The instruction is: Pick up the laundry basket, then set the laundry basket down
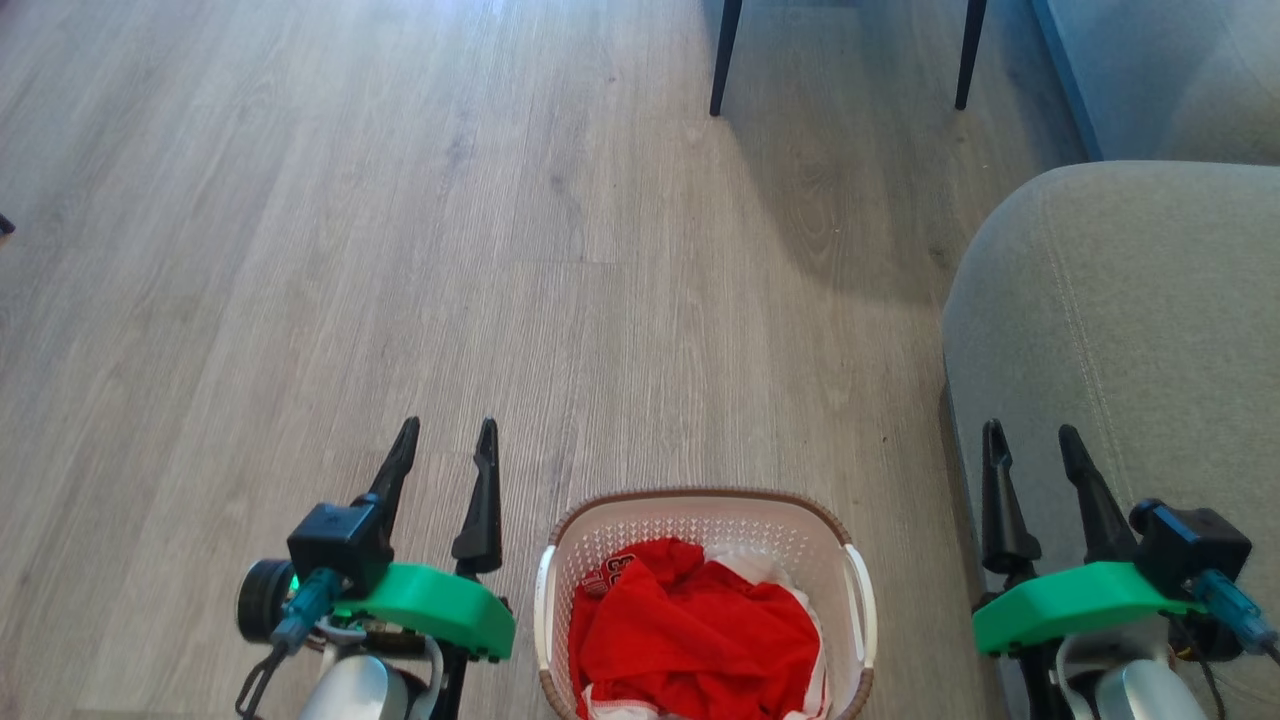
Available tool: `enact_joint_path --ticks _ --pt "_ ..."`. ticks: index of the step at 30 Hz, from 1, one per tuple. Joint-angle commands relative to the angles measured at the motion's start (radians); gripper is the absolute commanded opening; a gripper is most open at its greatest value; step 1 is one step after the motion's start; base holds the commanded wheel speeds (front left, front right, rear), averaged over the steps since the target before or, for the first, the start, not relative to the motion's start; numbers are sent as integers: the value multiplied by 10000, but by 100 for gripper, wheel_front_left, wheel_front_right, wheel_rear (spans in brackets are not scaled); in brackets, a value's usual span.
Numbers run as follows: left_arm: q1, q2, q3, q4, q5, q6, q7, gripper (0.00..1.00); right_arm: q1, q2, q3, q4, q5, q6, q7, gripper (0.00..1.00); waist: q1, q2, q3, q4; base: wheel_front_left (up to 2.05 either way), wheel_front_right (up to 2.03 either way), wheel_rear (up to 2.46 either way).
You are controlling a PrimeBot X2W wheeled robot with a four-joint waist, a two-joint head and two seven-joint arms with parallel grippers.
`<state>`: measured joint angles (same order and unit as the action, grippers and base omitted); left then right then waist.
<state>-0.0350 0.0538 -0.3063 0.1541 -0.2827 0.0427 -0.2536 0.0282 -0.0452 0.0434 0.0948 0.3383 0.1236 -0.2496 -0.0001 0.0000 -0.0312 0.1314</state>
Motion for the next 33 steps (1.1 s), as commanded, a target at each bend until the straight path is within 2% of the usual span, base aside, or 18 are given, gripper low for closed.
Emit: enact_joint_path --ticks 1,11,12,16,33 --pt "-329 -35 366 -321 42 -46 -82 100 -339 -51 260 -301 30 71 -122 100 1 0 -2 9 0 0 0" --pt "-338 -35 346 -316 -179 7 -82 100 -357 -51 276 -198 141 71 -122 100 1 0 -28 46 0 0 0" --pt "0 0 -7 -1 -160 5 0 0 0 0 25 90 62 0 0 0 1 0 -28 46 0 0 0" --pt "267 6 -57 503 -231 0 42 0 132 27 69 626 105 0 32 0 1 0 -25 44 0 0 0" --pt "136 110 379 562 -2138 -232 421 0 -67 -52 -64 742 1904 10 452 0 1 0 25 -143 0 0 0"
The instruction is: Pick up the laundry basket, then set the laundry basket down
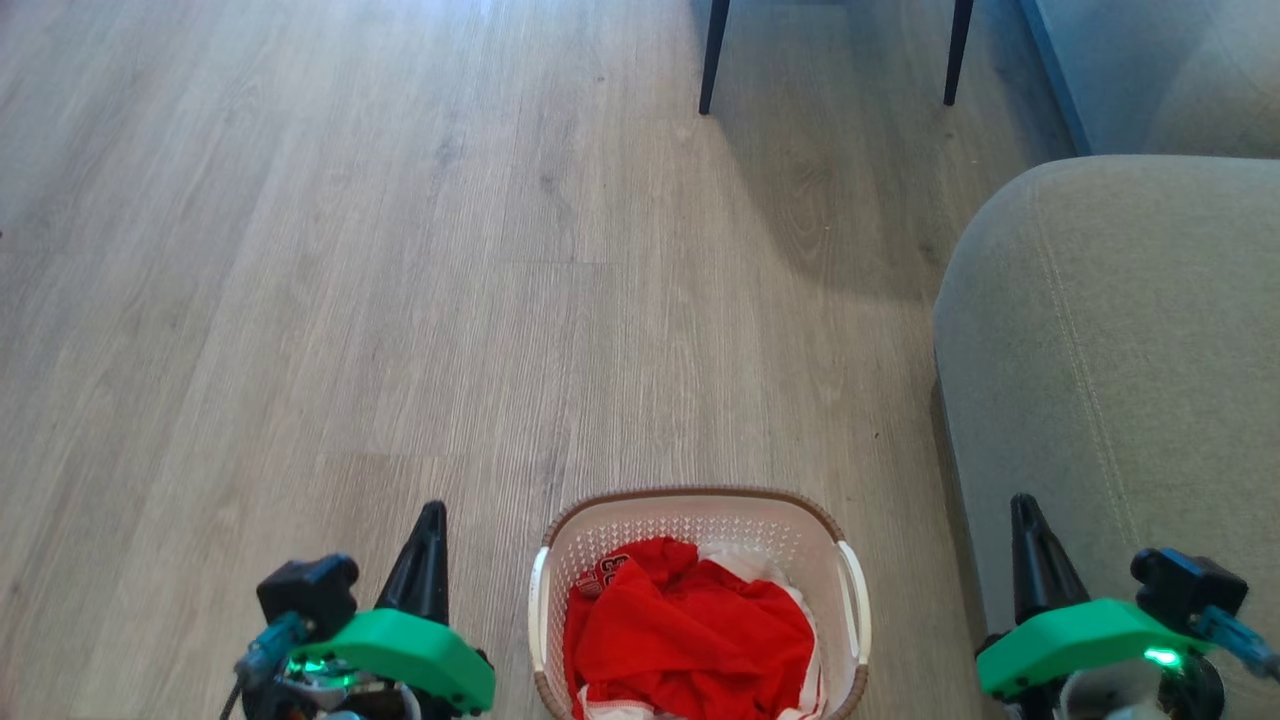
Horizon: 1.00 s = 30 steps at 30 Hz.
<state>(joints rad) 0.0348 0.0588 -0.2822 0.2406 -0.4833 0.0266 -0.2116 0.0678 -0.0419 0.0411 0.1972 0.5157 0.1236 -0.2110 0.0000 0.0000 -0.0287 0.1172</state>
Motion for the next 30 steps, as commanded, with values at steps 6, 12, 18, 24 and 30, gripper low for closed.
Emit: enact_joint_path --ticks 6,12,18,24,30 --pt "-614 89 299 -268 -796 -157 142 0 -534 -106 -96 -240 757 13 220 0 0 0 18 -67 0 0 0" --pt "-665 115 466 -241 -1455 -242 286 0 -604 -124 -154 -199 1381 17 377 0 0 0 36 -132 0 0 0" --pt "-709 136 639 -235 -2109 -326 435 0 -674 -141 -216 -158 2003 20 536 0 0 0 54 -197 0 0 0" --pt "-750 153 817 -225 -2755 -409 587 0 -744 -155 -280 -118 2619 24 696 0 0 0 72 -262 0 0 0" --pt "-794 167 1000 -211 -3402 -493 743 0 -815 -167 -347 -77 3235 27 860 0 0 0 89 -327 0 0 0"
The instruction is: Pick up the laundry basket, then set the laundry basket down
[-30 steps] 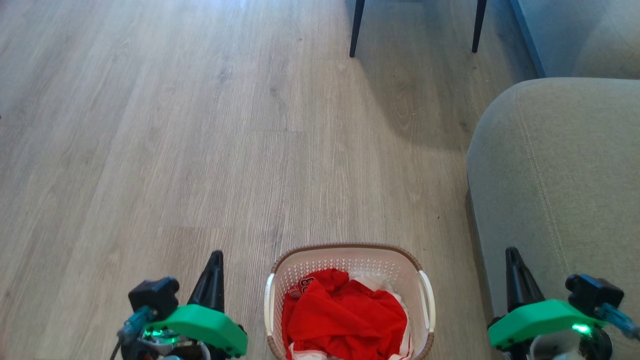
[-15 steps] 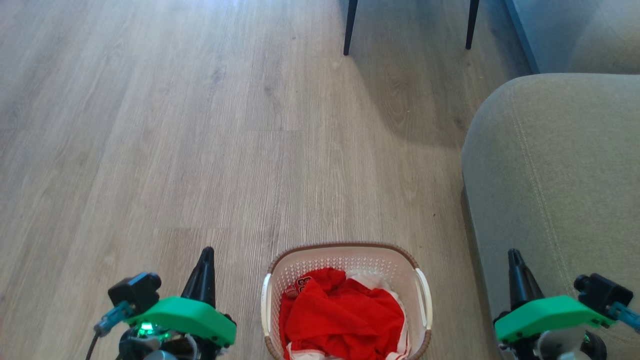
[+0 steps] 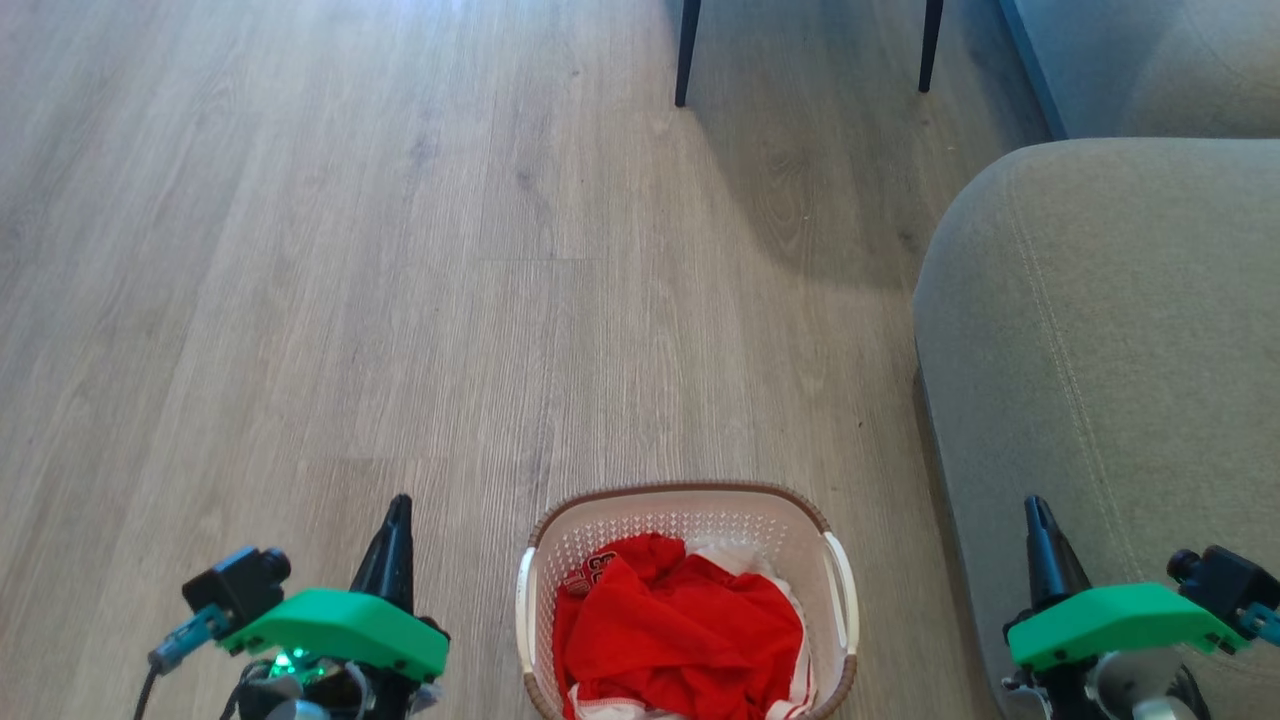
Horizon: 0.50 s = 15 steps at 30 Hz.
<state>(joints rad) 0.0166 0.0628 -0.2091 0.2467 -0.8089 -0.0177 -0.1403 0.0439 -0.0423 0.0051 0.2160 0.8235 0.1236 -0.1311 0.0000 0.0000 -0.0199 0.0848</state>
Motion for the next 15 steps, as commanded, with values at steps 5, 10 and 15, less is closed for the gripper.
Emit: enact_joint_path --ticks 5,10,15 --pt "-650 136 424 -259 -682 -119 162 0 -634 -172 -44 -230 670 30 198 0 0 0 16 -57 0 0 0" --pt "-688 143 582 -245 -1215 -189 297 0 -693 -180 -104 -196 1181 33 337 0 0 0 31 -112 0 0 0" --pt "-718 148 710 -233 -1641 -245 406 0 -740 -185 -152 -168 1589 35 449 0 0 0 43 -155 0 0 0"
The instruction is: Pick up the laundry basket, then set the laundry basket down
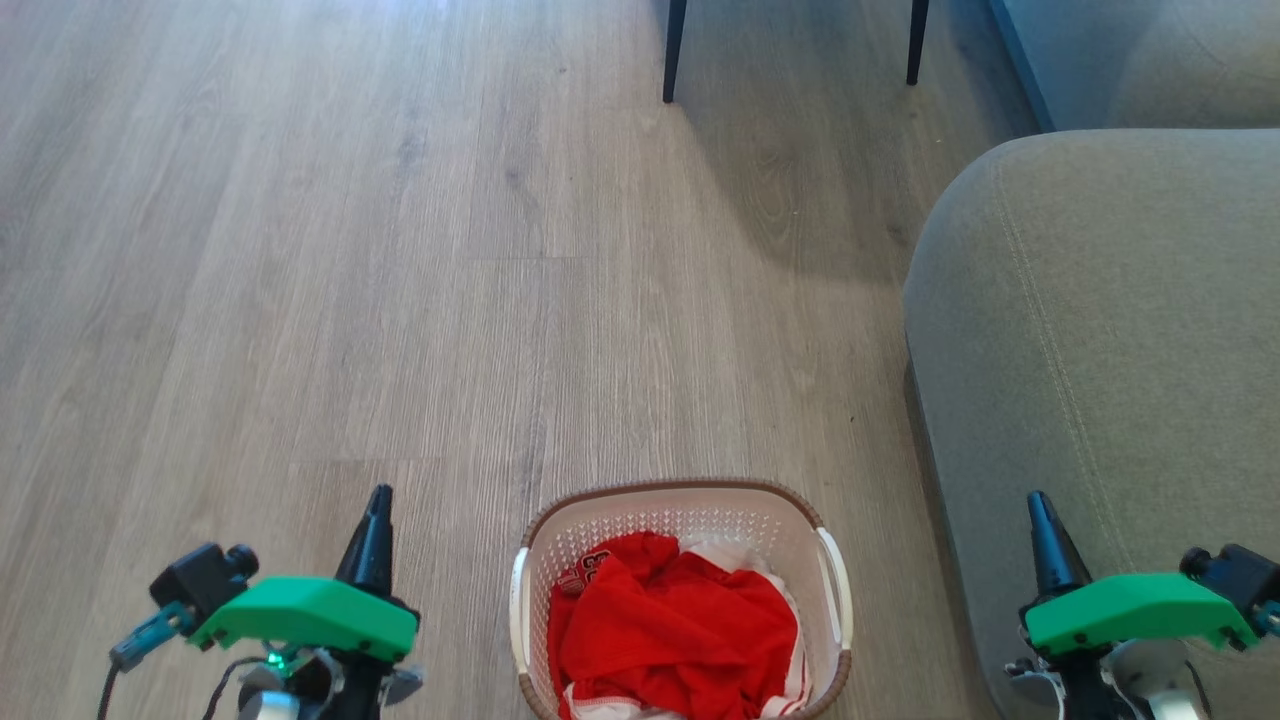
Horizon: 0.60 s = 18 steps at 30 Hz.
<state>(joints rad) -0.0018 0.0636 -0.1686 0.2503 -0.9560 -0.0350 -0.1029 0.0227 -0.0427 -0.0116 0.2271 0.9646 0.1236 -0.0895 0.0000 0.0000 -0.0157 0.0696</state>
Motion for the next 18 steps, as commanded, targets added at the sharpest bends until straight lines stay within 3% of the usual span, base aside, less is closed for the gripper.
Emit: enact_joint_path --ticks 1,18 --pt "-542 141 337 -267 -276 -86 60 0 -540 -183 2 -272 280 36 61 0 0 0 4 -14 0 0 0" --pt "-673 151 896 -214 -2069 -322 537 0 -742 -199 -214 -154 2002 45 545 0 0 0 54 -199 0 0 0"
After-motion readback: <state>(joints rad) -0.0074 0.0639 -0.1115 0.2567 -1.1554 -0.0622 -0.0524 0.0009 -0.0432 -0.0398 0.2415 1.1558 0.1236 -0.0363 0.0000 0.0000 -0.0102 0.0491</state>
